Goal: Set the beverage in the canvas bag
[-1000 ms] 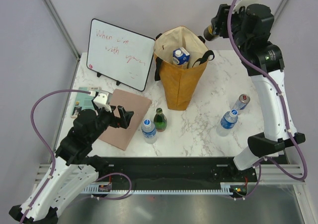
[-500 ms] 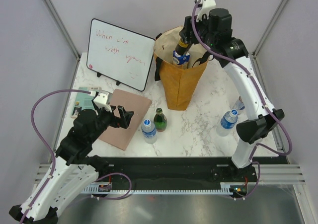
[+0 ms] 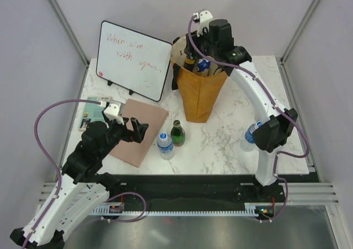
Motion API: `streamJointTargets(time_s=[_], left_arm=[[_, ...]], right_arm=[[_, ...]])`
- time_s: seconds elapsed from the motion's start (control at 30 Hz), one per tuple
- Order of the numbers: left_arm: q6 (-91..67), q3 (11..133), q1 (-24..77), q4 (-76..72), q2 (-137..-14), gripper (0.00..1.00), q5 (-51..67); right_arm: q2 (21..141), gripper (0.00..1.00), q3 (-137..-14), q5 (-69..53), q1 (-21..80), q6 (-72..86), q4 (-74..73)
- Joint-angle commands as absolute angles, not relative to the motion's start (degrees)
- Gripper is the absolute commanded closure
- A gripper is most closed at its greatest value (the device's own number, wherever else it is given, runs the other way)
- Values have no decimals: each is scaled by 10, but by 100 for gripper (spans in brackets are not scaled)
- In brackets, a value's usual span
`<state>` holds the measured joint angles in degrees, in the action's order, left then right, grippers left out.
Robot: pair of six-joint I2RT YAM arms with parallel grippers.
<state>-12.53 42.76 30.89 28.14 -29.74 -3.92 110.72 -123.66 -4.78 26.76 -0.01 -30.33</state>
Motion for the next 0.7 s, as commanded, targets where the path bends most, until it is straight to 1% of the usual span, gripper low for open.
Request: streamJointTargets(time_s=[0.0, 0.27, 0.67], left_arm=[[-114, 428, 311, 259, -301, 0, -33], [-114, 427, 311, 259, -300, 0, -34], [-114, 428, 311, 259, -300, 0, -33]], right_arm=[[1122, 100, -1248, -60, 266, -30, -222], [1165, 100, -1245, -59, 266, -40, -221], [1181, 100, -1200, -48, 267, -49, -207]])
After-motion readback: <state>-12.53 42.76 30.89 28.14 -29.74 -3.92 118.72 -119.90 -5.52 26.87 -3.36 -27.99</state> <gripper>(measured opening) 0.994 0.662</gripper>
